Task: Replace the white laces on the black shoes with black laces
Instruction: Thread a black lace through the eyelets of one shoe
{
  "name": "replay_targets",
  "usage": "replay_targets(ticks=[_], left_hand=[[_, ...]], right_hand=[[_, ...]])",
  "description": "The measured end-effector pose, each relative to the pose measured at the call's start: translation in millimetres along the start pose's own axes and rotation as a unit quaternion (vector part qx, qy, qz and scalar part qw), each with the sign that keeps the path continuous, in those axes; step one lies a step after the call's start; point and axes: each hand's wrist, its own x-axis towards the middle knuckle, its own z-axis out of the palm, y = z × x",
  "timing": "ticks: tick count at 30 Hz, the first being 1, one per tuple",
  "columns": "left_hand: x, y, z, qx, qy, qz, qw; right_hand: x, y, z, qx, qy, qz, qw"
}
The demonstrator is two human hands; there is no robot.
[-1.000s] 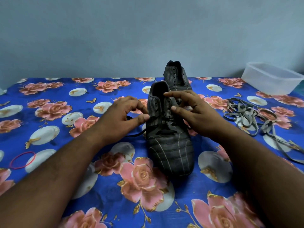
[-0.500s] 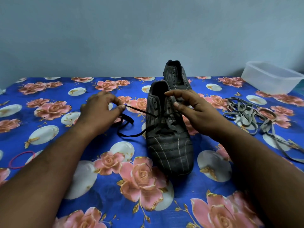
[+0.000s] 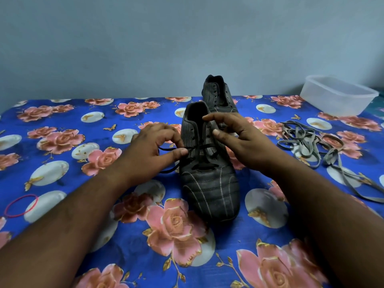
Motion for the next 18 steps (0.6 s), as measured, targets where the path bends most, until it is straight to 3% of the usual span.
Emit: replay_targets(ticks=[8, 14, 18], left_hand=[[-3, -10, -21, -0.122, 0.011, -0.083, 0.989], [-4, -16, -28, 0.006, 0.042, -0.091, 0.995], [-3, -18, -29, 0.017, 0.053, -0.091, 0.994]], right_hand=[[0, 1, 0, -0.005, -0.002, -0.001, 1.000], [-1, 1, 0, -0.028, 0.001, -0.004, 1.000], [-2, 0, 0, -0.021, -0.002, 0.011, 1.000]])
